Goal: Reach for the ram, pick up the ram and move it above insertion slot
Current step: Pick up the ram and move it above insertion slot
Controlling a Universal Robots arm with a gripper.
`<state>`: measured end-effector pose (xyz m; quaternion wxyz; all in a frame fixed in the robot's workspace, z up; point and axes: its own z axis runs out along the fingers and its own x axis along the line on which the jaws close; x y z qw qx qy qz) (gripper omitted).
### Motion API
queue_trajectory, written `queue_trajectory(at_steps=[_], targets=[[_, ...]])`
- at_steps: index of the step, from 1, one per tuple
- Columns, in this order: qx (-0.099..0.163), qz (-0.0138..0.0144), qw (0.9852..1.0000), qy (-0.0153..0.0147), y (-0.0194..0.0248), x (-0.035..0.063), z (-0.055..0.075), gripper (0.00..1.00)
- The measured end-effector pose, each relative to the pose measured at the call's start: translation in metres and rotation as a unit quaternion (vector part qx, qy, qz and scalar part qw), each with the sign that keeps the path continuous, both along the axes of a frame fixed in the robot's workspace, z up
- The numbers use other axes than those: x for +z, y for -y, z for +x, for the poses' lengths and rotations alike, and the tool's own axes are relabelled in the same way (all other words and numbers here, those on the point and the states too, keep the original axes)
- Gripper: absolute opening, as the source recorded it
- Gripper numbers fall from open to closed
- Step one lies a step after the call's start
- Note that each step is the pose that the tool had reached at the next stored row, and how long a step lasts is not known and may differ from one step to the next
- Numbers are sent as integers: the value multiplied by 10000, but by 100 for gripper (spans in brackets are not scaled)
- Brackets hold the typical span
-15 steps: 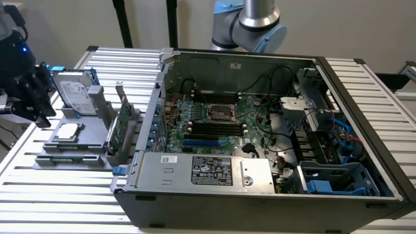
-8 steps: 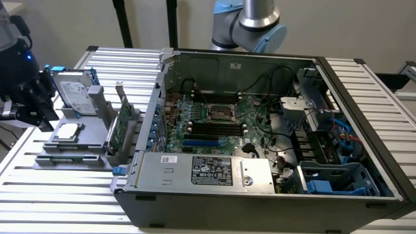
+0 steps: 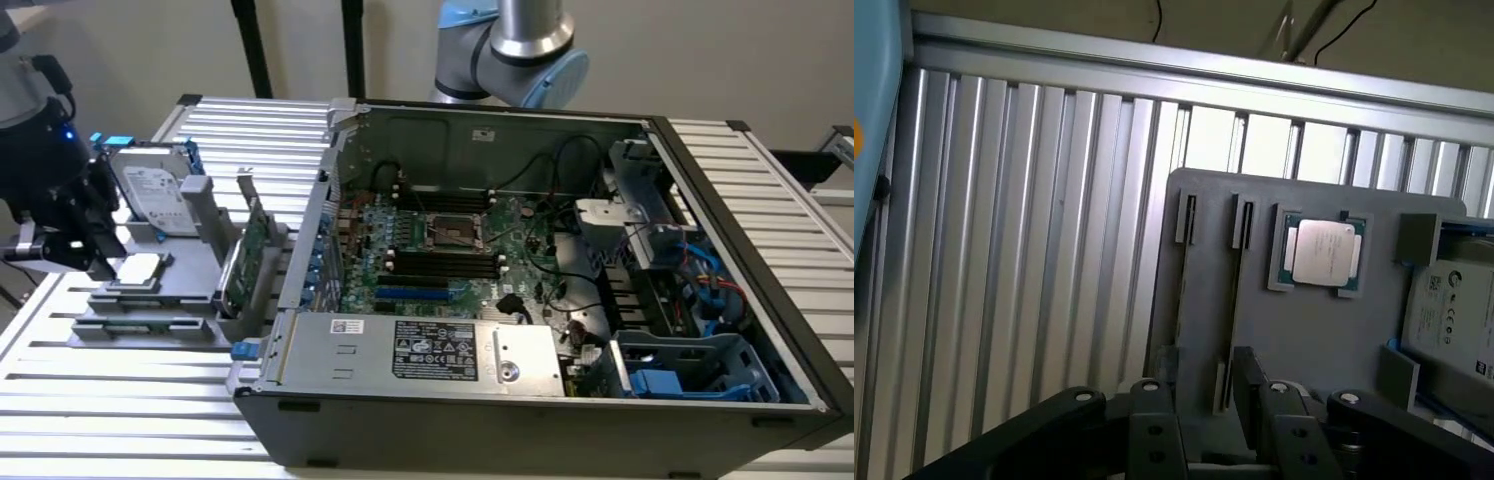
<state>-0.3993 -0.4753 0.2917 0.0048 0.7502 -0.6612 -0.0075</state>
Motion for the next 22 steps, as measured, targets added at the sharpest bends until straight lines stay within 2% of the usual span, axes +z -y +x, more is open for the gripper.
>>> queue_trajectory(at_steps=[22], targets=[[0,0,10000,0,57,-401,1,36]])
